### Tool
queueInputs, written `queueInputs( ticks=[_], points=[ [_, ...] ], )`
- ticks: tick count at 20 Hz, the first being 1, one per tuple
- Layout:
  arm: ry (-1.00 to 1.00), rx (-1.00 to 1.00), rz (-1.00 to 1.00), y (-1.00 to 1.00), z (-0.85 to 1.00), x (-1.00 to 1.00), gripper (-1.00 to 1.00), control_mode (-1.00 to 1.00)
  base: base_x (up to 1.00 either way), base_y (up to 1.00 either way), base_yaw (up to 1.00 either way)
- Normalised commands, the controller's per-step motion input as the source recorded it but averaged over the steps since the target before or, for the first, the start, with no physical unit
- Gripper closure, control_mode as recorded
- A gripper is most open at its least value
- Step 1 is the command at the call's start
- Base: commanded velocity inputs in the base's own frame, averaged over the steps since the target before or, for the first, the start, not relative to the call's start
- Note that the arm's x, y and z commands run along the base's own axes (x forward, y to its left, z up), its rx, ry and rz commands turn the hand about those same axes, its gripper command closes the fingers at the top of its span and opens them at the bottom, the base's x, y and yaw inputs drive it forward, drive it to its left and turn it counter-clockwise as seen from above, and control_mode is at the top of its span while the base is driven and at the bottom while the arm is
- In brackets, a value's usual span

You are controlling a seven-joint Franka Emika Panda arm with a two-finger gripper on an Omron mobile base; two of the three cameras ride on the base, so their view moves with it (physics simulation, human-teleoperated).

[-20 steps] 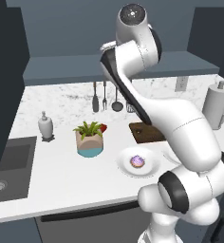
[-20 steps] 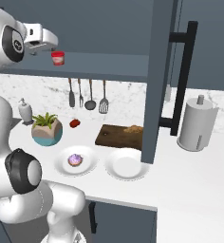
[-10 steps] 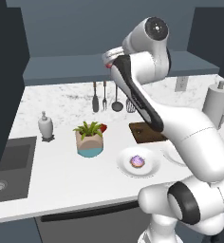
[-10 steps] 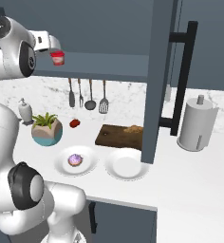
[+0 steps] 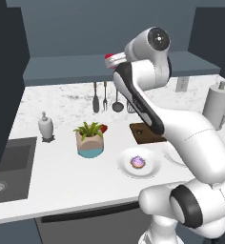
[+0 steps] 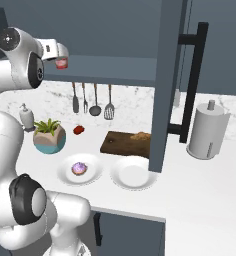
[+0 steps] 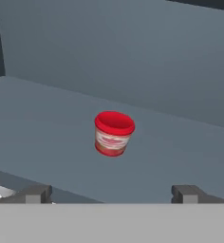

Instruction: From the different types of pastries on the counter, select a croissant and place it on the cutting board. Then retrieve a jar of jam from the cabinet and place it alongside the croissant on the cutting board.

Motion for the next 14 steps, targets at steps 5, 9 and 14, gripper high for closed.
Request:
queueInputs(
  ticks=[5,9,14],
  points=[
    [0.03,0.0,-0.08,0.0,-0.13,0.37,-1.0,-1.0,0.0,0.0,0.0],
    [0.01,0.0,-0.1,0.0,-0.06,0.36,-1.0,-1.0,0.0,0.0,0.0],
    [0.0,0.0,-0.1,0.03,0.0,0.35,-1.0,-1.0,0.0,0.0,0.0]
  ],
)
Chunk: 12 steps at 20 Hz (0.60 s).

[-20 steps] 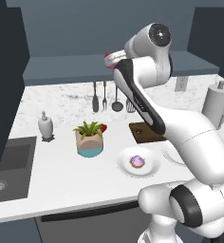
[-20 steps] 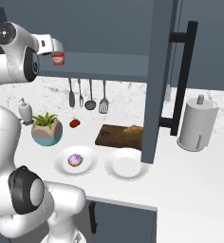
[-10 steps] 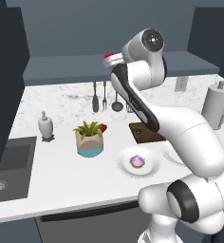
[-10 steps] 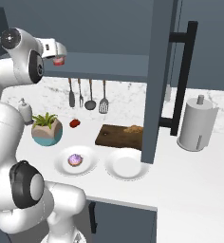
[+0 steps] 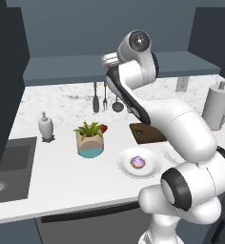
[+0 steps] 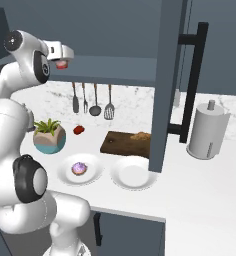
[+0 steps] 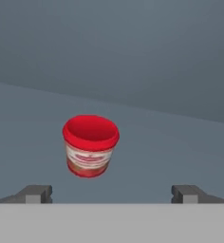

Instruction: From the different types of pastries on the counter, select a croissant and place it on the cutting board. Then retrieve a jar of jam from the cabinet and place it alongside the croissant on the cutting board.

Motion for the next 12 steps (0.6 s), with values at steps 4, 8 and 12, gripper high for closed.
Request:
queueInputs(
  ticks=[4,8,12],
  points=[
    [0.0,0.0,-0.08,0.12,0.0,0.29,-1.0,-1.0,0.0,0.0,0.0],
    [0.03,0.0,-0.06,0.23,-0.03,0.21,-1.0,-1.0,0.0,0.0,0.0],
    [0.03,0.0,-0.06,0.18,-0.01,0.28,-1.0,-1.0,0.0,0.0,0.0]
  ],
)
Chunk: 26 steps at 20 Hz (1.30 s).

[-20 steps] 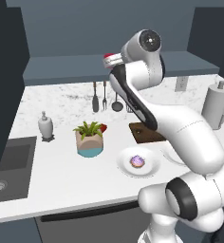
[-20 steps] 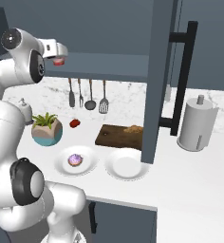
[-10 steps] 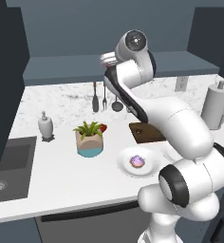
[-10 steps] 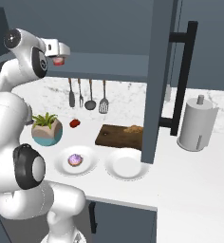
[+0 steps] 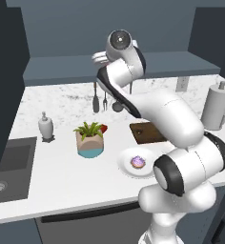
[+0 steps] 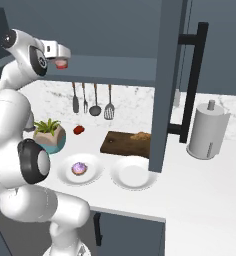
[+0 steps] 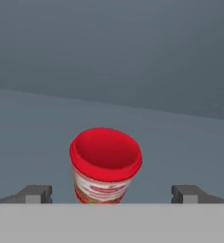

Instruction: From the different types of pastries on the counter, select a croissant and place it on the cutting board. Then retrieve a jar of jam from the cabinet and place it alongside the croissant on the cutting board.

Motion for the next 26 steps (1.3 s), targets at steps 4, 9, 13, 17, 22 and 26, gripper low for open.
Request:
queueInputs(
  ticks=[4,9,13,17,22,26],
  points=[
    [0.02,0.01,-0.05,0.01,0.0,0.34,-1.0,-1.0,0.0,0.0,0.0],
    [0.02,0.04,-0.03,0.0,-0.02,0.33,-1.0,-1.0,0.0,0.0,0.0],
    [0.01,0.02,-0.03,-0.01,-0.07,0.06,-1.0,-1.0,0.0,0.0,0.0],
    [0.04,0.0,-0.04,0.0,-0.17,-0.02,-1.0,-1.0,0.0,0.0,0.0],
    [0.05,0.0,-0.03,0.0,-0.19,-0.03,1.0,-1.0,0.0,0.0,0.0],
    [0.0,0.0,-0.03,0.0,-0.04,0.0,1.0,-1.0,0.0,0.0,0.0]
  ],
)
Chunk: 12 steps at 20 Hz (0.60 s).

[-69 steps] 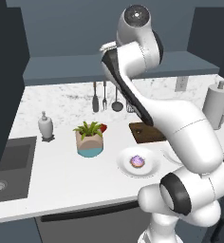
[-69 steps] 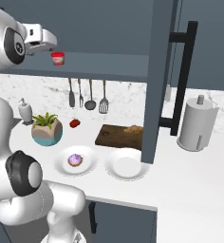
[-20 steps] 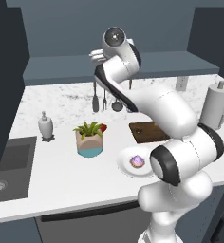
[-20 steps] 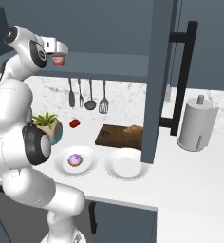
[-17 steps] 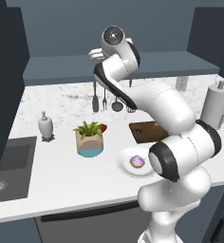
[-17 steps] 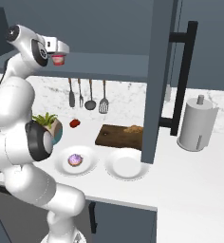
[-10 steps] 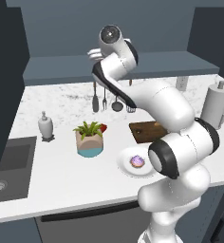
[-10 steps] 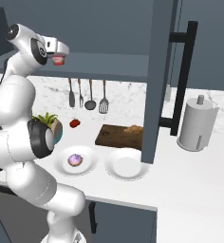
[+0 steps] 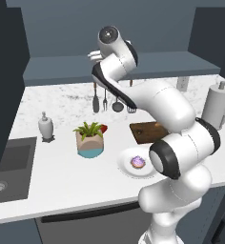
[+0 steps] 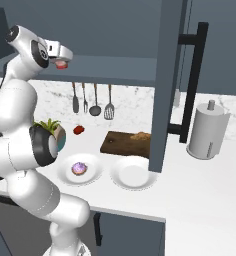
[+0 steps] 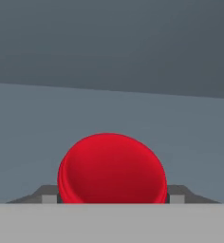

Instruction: From the different types of pastries on the counter, select a croissant and place it on the cutting board. Then retrieve a jar of jam from the cabinet and place it alongside the croissant on the cutting board.

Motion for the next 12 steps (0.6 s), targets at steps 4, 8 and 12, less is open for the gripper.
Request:
queueInputs(
  ticks=[4,8,12],
  points=[
    [0.0,0.01,-0.01,-0.05,0.0,0.0,1.0,-1.0,0.0,0.0,0.0],
    [0.0,0.03,-0.06,-0.25,0.2,-0.19,1.0,-1.0,0.0,0.0,0.0],
    [0.0,0.06,-0.11,-0.52,0.36,-0.59,1.0,-1.0,0.0,0.0,0.0]
  ],
)
